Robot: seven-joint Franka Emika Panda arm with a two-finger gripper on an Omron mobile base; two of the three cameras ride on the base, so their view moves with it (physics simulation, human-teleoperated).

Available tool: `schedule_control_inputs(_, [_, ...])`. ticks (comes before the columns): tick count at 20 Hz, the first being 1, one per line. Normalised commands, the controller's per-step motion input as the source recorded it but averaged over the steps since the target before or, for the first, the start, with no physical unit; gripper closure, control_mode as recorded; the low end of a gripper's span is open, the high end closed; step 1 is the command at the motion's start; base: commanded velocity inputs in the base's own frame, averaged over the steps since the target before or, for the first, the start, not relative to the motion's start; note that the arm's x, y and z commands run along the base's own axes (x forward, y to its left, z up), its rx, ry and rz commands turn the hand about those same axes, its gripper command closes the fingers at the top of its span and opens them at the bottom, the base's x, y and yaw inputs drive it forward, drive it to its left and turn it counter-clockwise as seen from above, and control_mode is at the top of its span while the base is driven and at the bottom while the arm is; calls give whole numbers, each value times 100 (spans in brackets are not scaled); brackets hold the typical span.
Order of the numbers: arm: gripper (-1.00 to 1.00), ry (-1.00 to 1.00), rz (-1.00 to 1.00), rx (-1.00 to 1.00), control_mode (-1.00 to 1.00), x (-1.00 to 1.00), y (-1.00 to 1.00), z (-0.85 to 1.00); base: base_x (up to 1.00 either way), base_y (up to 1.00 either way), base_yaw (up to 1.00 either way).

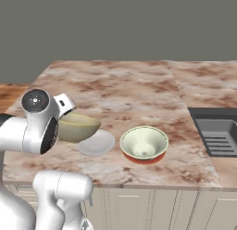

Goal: Move the bowls from the cabinet to the plates on the dining table.

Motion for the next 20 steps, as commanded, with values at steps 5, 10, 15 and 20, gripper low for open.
schedule_control_inputs(5, [100,-22,1,0,-100,0,0,-56,0,0,0])
schedule_control_inputs(10, [100,-26,0,0,-100,0,0,-58,0,0,0])
schedule_control_inputs(15, [100,-12,0,0,-100,2,0,-86,0,0,0])
schedule_control_inputs(20, [100,-5,-12,0,-100,8,10,-42,0,0,0])
